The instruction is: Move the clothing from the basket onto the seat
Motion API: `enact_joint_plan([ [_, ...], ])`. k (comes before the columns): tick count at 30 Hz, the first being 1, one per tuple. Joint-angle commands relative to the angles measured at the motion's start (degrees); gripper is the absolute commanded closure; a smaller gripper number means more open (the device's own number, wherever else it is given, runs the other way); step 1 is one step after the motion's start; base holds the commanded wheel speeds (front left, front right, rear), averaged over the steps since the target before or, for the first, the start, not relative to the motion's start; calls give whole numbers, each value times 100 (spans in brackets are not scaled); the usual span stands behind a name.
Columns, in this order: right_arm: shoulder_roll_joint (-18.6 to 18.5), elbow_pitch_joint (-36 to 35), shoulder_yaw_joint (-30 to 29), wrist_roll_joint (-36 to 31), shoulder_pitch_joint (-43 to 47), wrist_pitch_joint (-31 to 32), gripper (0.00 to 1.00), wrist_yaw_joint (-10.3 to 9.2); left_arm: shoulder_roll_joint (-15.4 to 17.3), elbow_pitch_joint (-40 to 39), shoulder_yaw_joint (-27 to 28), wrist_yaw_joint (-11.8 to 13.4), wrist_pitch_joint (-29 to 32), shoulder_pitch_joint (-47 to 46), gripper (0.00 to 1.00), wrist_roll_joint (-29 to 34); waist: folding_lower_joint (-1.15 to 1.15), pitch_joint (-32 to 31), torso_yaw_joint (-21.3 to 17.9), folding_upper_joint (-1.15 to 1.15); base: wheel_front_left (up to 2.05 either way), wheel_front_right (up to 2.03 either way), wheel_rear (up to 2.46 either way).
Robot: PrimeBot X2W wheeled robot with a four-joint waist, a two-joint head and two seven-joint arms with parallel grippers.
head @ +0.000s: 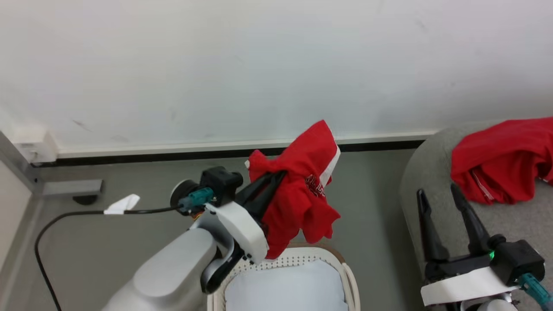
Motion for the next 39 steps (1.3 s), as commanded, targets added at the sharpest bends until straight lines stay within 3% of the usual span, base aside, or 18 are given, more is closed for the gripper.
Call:
enact_joint_plan([
  [1, -7, 29, 24, 61, 90, -11, 0, -13, 32, -102, 37, 31, 7, -44, 100, -93, 1, -130, 95, 0, 0, 0, 0],
  [19, -12, 183, 602, 160, 220, -11, 0, -13, 478, -1879, 474, 501, 625, -349, 100, -391, 1, -314, 298, 0, 0, 0, 0],
  [26, -8, 152, 820, 91, 213, -11, 0, -13, 515, -2037, 460, 594, 628, -184, 100, -433, 1, -287, 295, 0, 0, 0, 0],
  [39, -74, 398, 1936, 202, -161, 109, 0, -13, 325, -2060, 248, 556, 562, -120, 100, -350, 1, -264, 468, 0, 0, 0, 0],
])
